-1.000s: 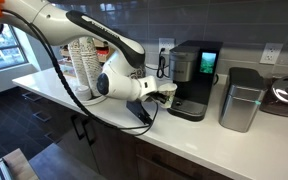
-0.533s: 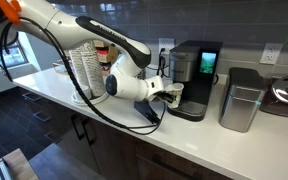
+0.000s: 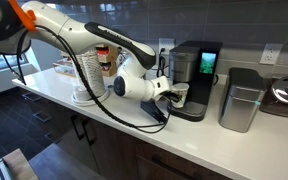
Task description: Put the cup on the espresso machine
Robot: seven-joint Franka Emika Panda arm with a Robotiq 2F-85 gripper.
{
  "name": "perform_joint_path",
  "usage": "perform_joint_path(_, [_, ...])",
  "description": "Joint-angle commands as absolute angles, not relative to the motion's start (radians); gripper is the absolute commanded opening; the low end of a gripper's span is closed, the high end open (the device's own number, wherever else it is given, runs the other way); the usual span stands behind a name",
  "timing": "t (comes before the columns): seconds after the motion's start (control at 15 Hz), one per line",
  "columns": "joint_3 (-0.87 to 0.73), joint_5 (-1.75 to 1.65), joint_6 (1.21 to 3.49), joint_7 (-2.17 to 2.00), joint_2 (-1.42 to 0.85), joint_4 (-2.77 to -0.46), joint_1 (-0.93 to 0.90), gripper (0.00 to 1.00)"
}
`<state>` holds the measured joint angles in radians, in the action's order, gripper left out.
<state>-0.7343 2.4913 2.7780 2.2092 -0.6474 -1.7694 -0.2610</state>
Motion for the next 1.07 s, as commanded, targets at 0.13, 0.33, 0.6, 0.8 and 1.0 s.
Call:
perform_joint_path(0.13, [-0.719,2.469,2.760,2.169,-0.634,-1.787,-0.247,0.81])
perform_joint_path(0.33, [-0.714,2.425,2.781,2.149,-0.596,-1.824,-0.257,0.99])
perform_joint_path(0.6, [-0.705,2.318,2.817,2.090,-0.538,-1.891,-0.268,1.00])
perform_joint_path(0.8, [-0.713,2.261,2.864,2.071,-0.482,-1.950,-0.289,1.00])
perform_joint_path(1.0, [-0.713,2.216,2.916,2.078,-0.411,-2.016,-0.313,1.00])
